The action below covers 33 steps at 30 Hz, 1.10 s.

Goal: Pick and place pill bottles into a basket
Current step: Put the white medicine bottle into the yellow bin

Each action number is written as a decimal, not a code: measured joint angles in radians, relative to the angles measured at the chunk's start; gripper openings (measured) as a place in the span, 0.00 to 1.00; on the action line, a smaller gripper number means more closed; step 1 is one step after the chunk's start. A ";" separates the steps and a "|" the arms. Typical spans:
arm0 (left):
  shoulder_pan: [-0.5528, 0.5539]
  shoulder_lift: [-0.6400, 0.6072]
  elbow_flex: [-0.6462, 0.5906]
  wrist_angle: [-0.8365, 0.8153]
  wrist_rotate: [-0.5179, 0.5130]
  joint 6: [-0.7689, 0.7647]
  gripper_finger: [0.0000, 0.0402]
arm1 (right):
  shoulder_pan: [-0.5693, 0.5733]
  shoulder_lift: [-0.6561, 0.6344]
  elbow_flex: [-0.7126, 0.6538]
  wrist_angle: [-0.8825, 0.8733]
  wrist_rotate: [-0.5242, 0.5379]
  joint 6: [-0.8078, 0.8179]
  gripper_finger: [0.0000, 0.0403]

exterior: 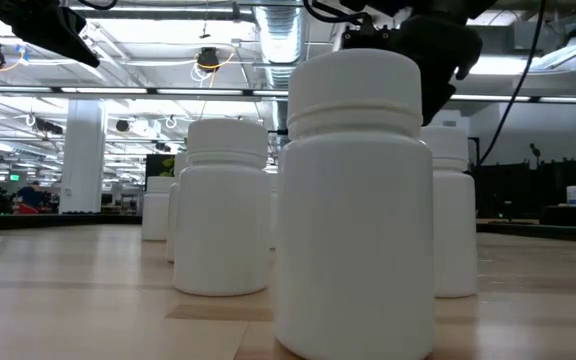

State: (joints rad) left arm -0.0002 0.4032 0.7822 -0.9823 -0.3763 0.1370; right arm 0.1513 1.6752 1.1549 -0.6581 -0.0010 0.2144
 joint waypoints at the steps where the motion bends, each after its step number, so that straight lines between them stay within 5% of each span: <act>1: 0.000 0.000 0.000 0.000 0.000 0.000 0.00 | -0.003 0.000 0.000 0.001 0.000 -0.004 0.63; 33: 0.000 0.000 0.000 0.000 0.000 -0.002 0.00 | -0.017 0.000 -0.033 -0.115 -0.011 -0.066 0.63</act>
State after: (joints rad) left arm -0.0002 0.4034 0.7822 -0.9821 -0.3763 0.1345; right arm 0.1345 1.6749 1.1217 -0.7731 -0.0116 0.1483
